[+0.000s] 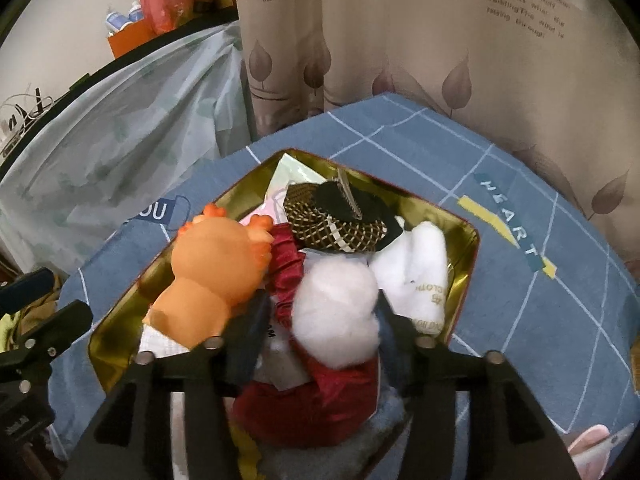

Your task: Organize soft objects

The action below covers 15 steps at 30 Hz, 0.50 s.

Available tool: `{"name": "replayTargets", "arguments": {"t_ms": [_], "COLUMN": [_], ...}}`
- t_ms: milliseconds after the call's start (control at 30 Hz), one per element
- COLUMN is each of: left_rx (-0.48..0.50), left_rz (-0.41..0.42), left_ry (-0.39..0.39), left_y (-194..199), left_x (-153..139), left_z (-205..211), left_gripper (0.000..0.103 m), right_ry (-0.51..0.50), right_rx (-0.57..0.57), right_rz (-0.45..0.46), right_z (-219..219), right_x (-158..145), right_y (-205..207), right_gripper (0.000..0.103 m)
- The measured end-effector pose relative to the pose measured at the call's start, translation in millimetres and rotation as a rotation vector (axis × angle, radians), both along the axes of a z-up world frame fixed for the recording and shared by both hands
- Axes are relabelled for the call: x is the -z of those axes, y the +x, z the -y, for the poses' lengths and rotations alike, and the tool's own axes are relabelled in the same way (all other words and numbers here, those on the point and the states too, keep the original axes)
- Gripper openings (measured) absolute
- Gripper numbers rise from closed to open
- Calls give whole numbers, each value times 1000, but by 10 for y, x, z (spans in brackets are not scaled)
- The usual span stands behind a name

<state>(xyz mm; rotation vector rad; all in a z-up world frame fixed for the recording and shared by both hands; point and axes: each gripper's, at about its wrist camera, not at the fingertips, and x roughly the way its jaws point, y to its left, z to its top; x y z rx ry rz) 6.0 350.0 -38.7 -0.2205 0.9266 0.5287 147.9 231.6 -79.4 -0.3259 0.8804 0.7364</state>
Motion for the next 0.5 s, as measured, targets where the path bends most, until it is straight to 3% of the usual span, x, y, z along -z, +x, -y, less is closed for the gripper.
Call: {"name": "replayTargets", "arguments": {"t_ms": [233,500], "left_rx": [5,17], "left_rz": [5,7], "left_ry": [17,39], "left_y": [-10,-15], "left_x": [-12,-37], "left_z": [24,75], "left_gripper": [62,62], "right_ry": [47,104], "right_rx": [19,110], "right_rz": [42,56], "right_z": [175,596], "right_x": [-266,-561], "right_y": [-131,-336], "right_gripper": [81,95]}}
